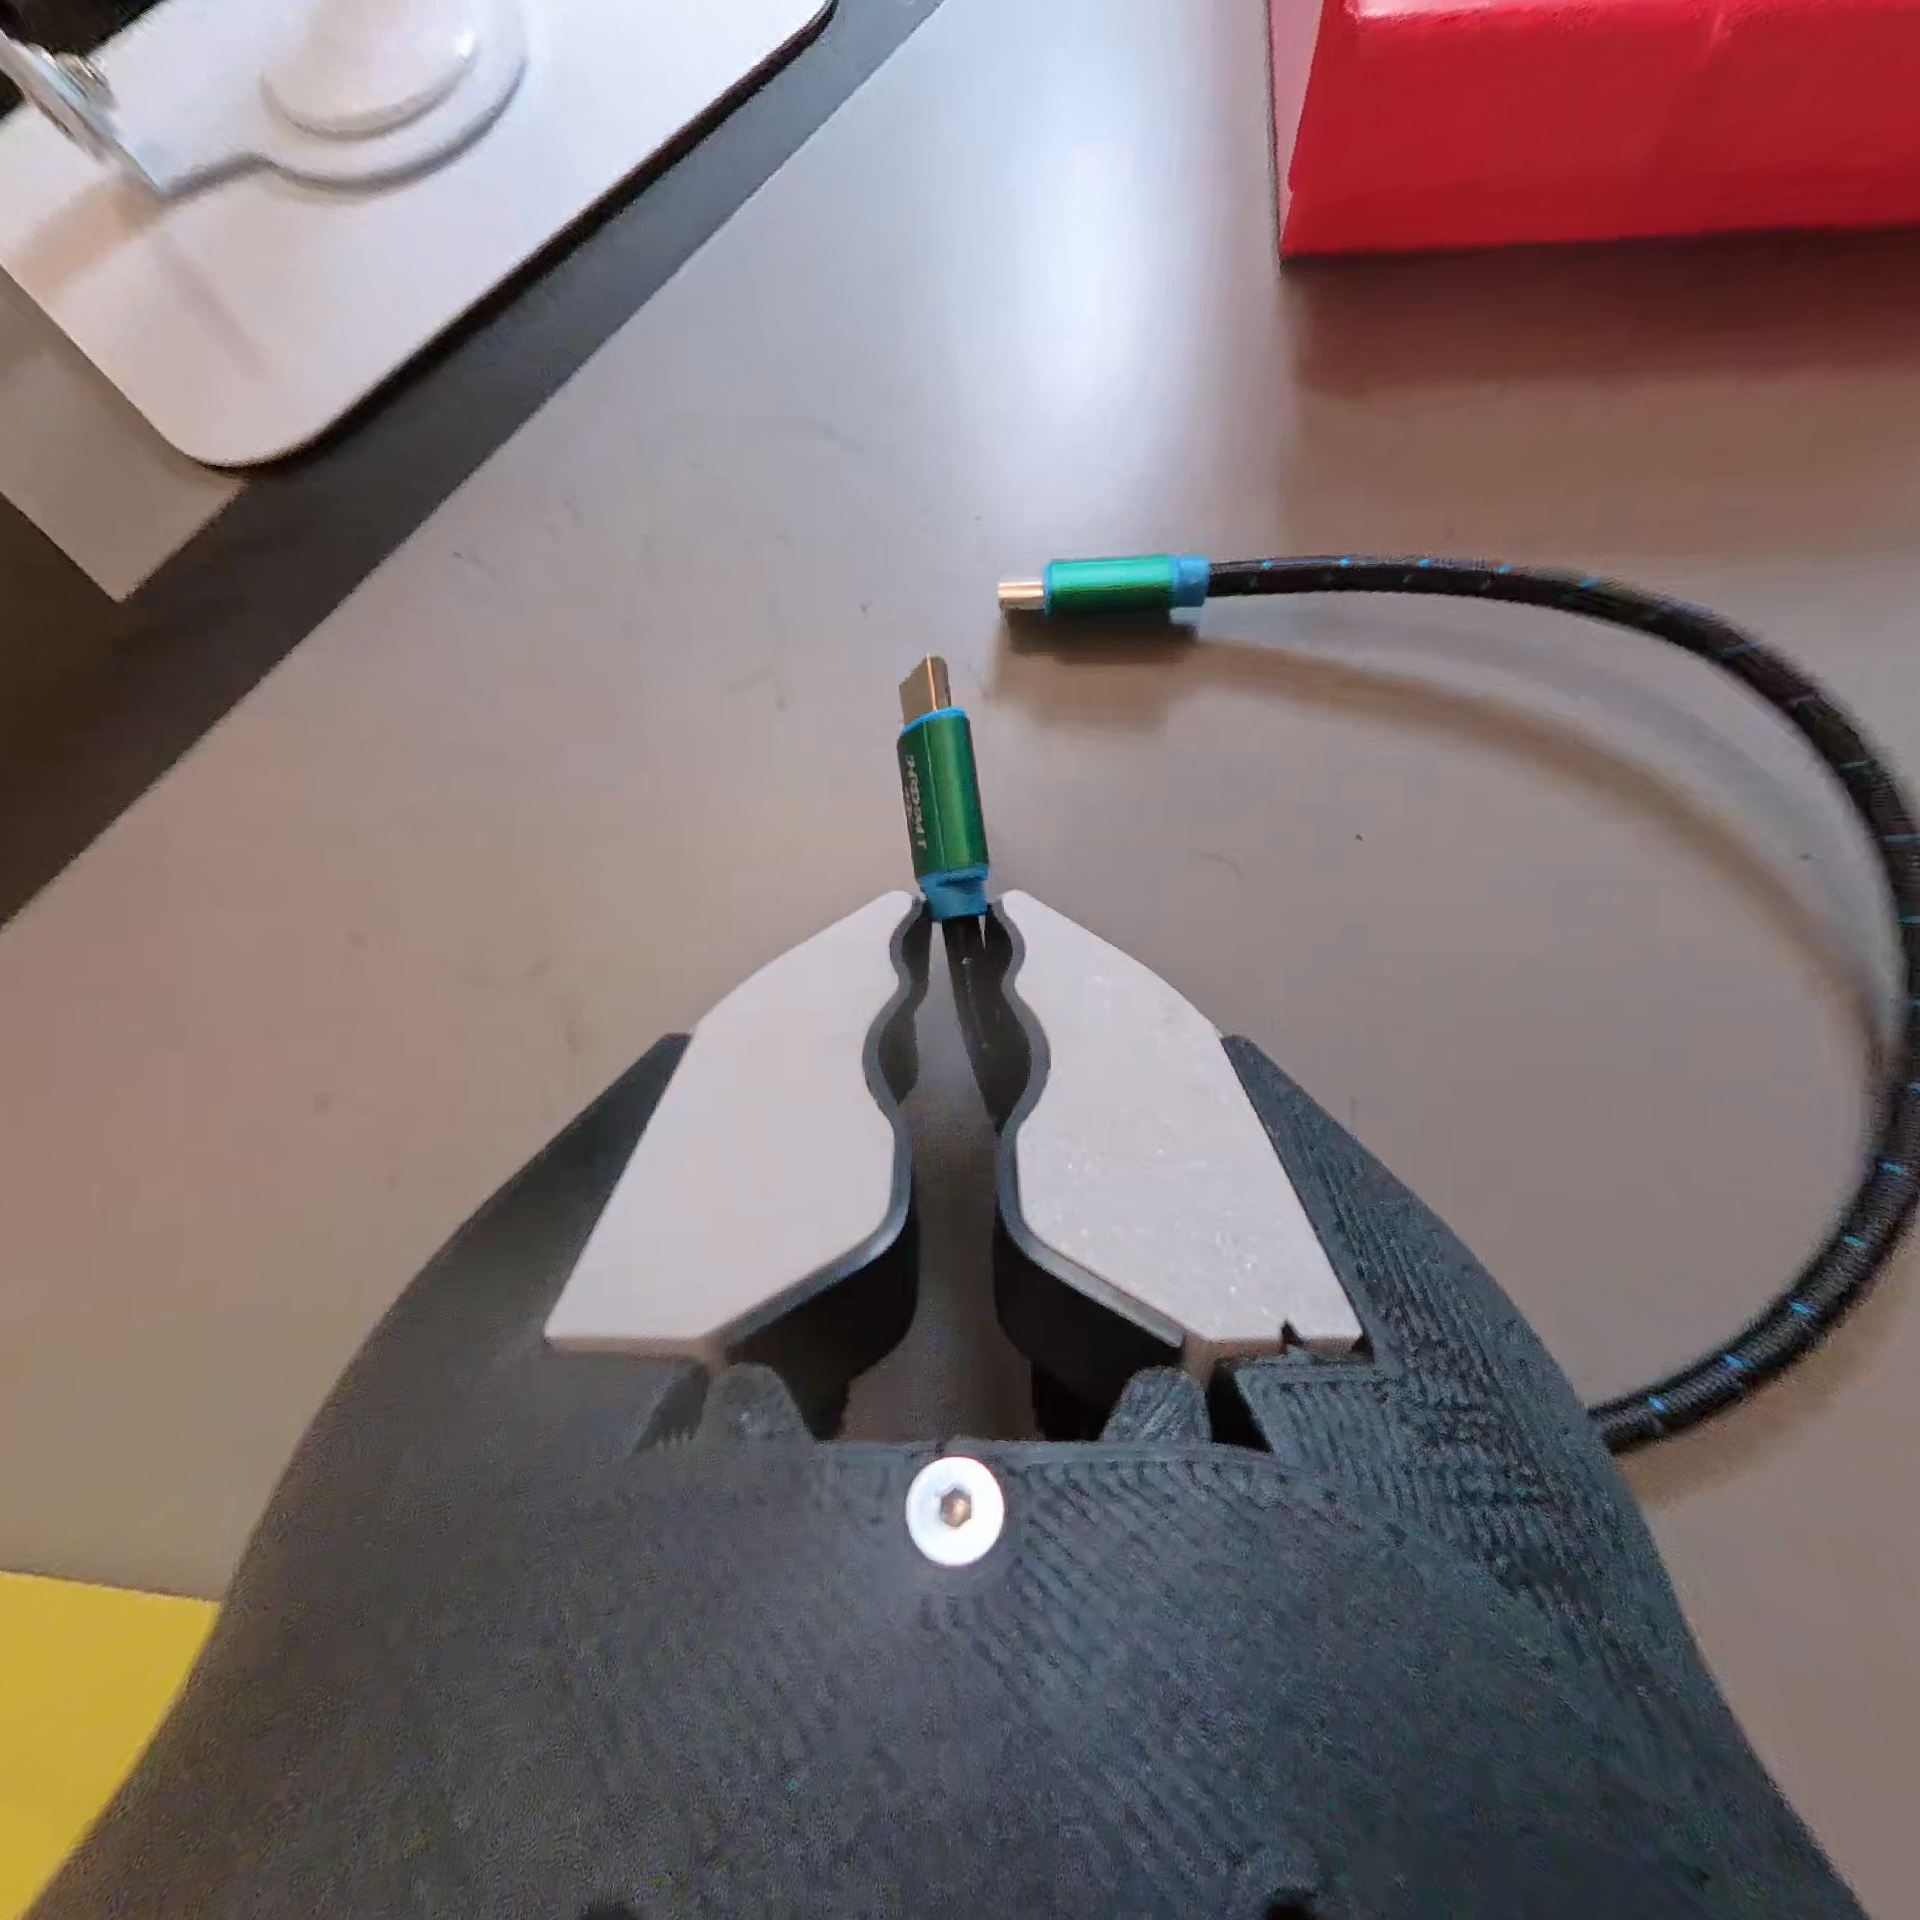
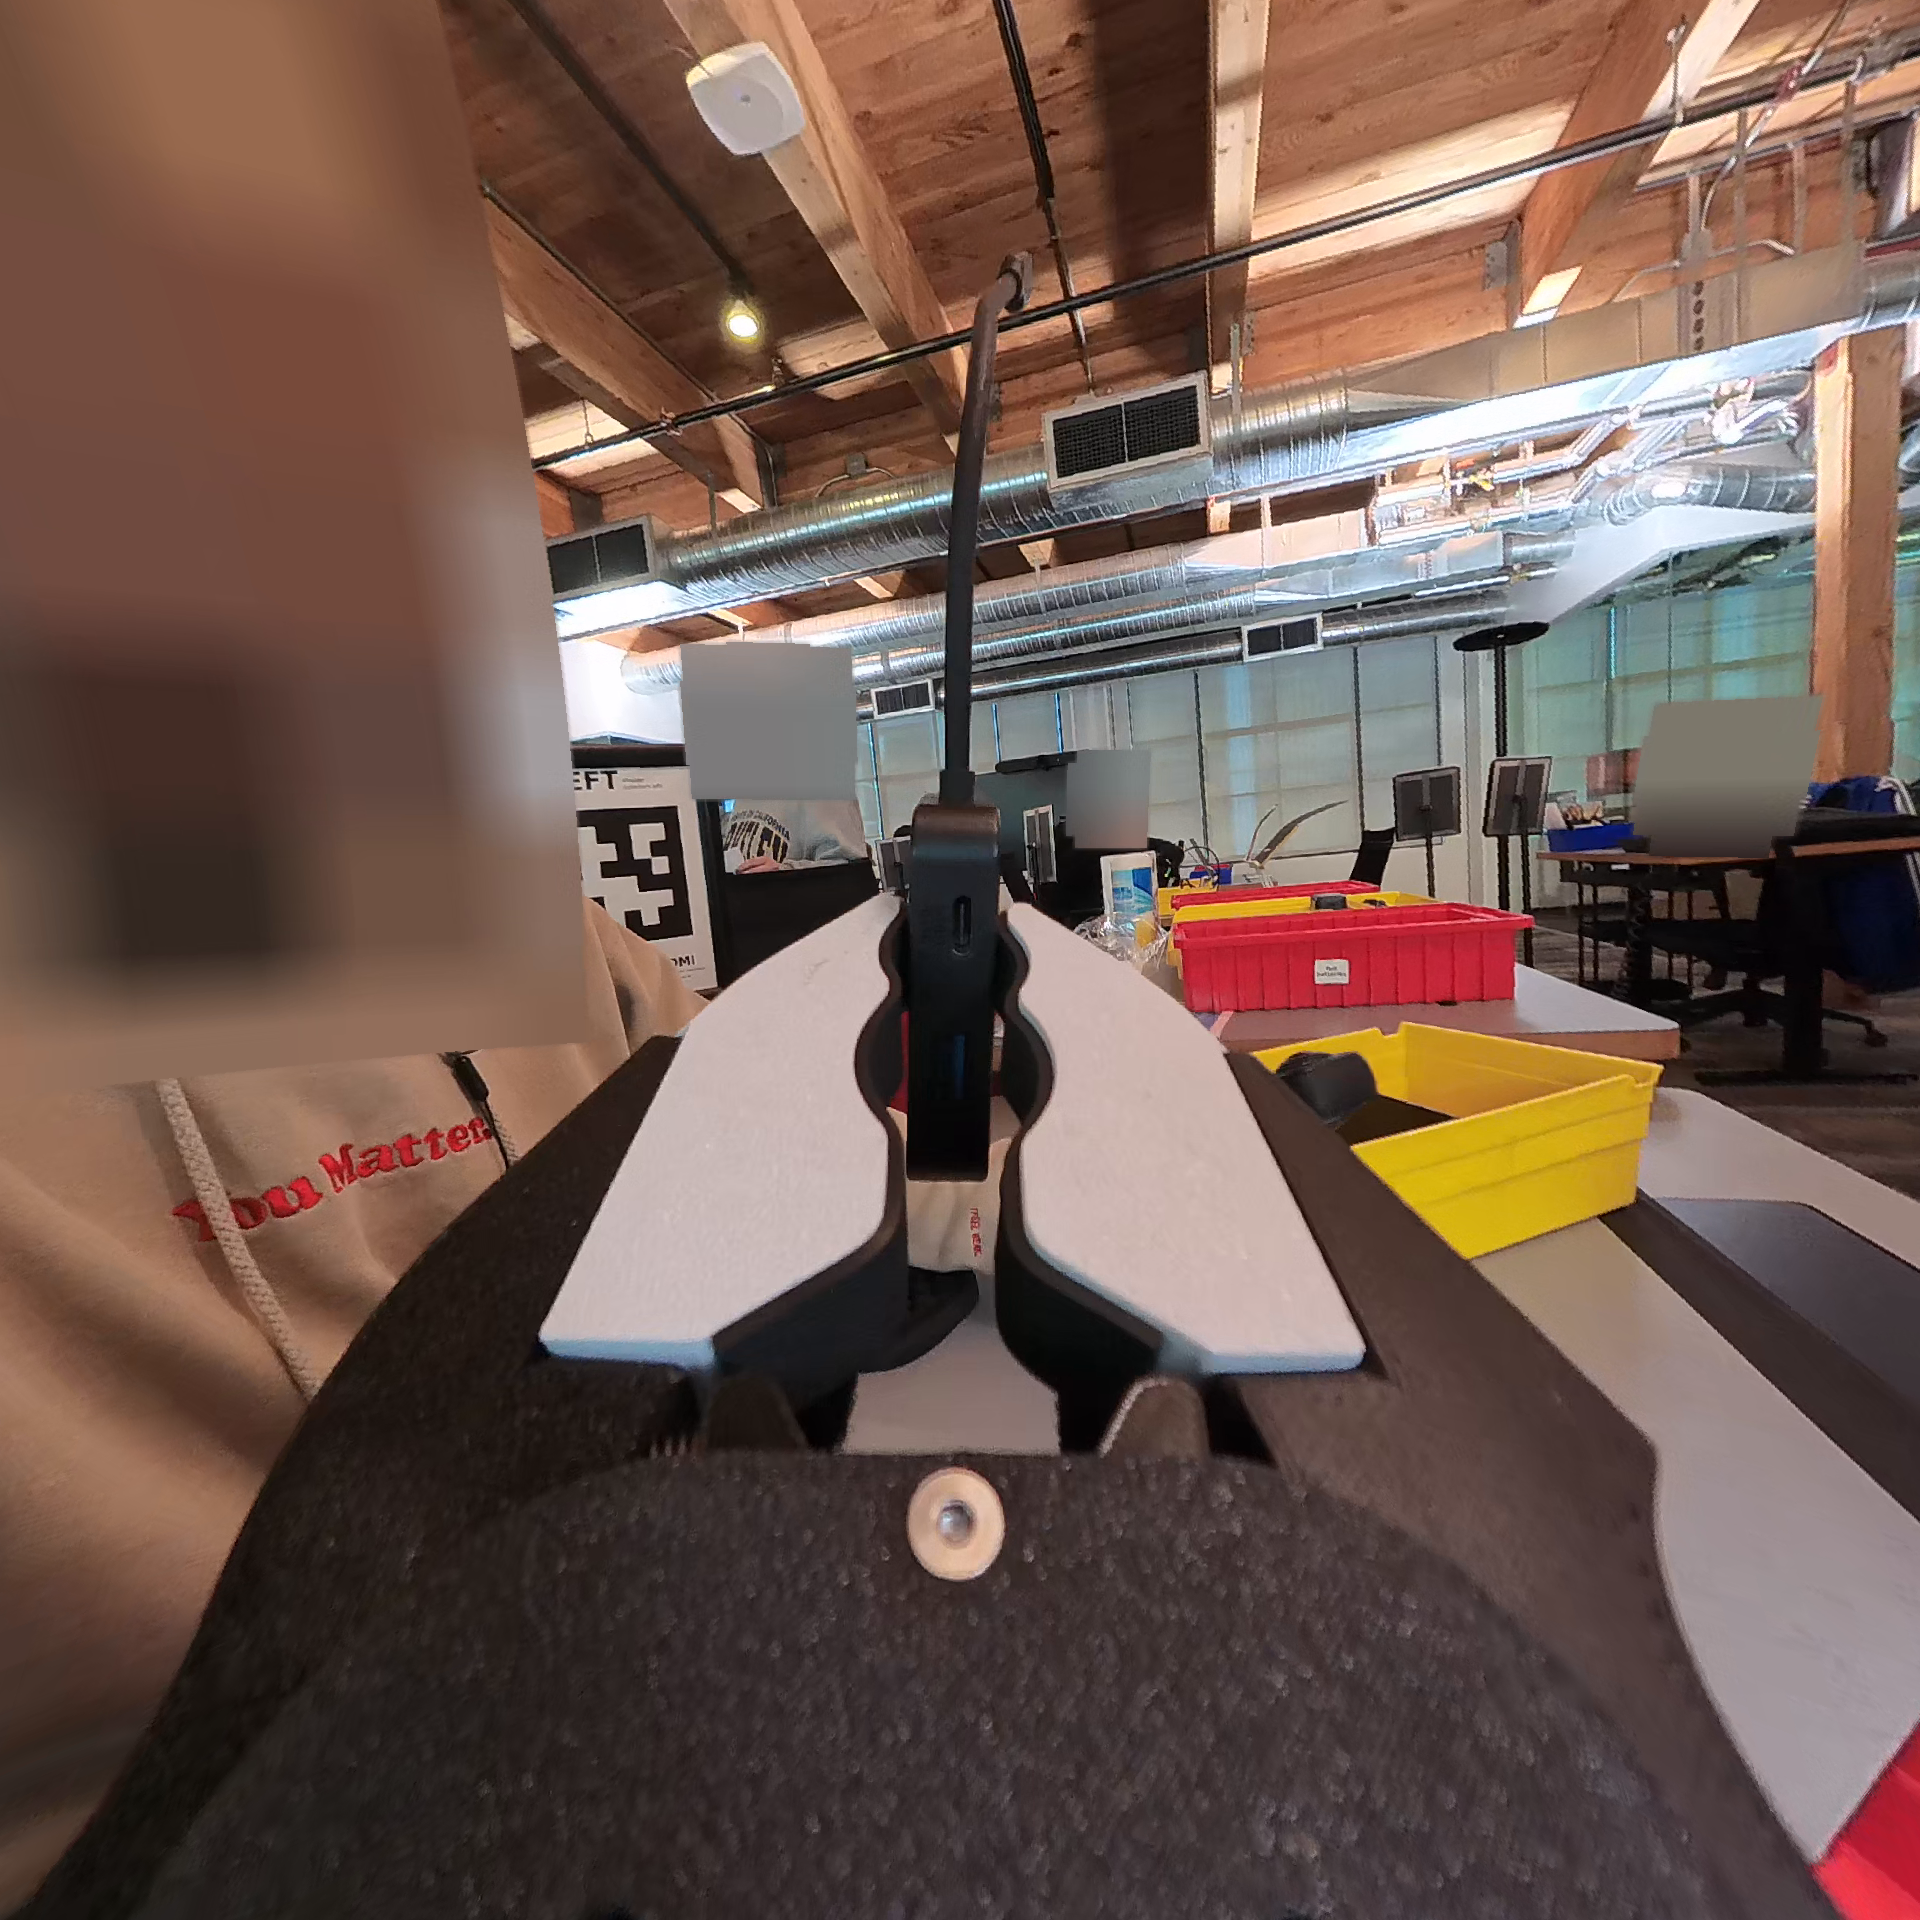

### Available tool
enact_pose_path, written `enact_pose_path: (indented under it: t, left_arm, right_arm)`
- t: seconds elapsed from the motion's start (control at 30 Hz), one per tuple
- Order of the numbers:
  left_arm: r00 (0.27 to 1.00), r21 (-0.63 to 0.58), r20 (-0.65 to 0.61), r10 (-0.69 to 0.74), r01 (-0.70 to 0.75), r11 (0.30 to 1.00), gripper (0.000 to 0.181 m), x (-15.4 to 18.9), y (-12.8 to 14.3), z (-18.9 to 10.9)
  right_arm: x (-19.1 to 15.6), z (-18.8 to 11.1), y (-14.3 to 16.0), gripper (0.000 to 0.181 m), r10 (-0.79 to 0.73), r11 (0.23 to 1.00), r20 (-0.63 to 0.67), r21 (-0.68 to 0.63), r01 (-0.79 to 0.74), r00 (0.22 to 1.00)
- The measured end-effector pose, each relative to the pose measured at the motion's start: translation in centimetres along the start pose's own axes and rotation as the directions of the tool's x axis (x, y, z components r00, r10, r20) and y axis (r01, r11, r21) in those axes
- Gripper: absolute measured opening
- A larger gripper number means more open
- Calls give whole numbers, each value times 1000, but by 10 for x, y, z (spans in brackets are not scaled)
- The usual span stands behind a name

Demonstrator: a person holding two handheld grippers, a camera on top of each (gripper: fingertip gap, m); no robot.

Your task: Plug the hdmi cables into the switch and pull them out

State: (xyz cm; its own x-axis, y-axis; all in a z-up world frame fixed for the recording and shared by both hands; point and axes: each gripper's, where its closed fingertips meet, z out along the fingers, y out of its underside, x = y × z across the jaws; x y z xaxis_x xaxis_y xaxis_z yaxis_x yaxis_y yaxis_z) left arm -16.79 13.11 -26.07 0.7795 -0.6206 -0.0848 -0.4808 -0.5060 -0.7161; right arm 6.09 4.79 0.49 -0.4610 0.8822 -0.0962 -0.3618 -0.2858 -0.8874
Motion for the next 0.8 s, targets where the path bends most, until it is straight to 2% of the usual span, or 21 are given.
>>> enact_pose_path:
  t: [0.03, 0.23, 0.5, 0.8]
  left_arm:
    - [1000, 8, 24, 11, -12, 1000, 10, -1, -1, 2]
    - [993, 24, 115, 22, -25, 999, 11, -12, 1, 13]
    - [990, 12, 140, -34, 32, 999, 15, -18, -1, 21]
    - [983, -15, 151, -101, 105, 994, 34, -18, -11, 33]
  right_arm:
    - [1, 1, 1, 13, 3, 1000, -2, -3, -3, 1000]
    - [2, 6, 7, 13, 13, 1000, 1, -22, -13, 1000]
    - [2, 5, 5, 13, 10, 1000, -1, -13, -10, 1000]
    - [3, 2, 5, 13, 11, 1000, -3, -7, -11, 1000]
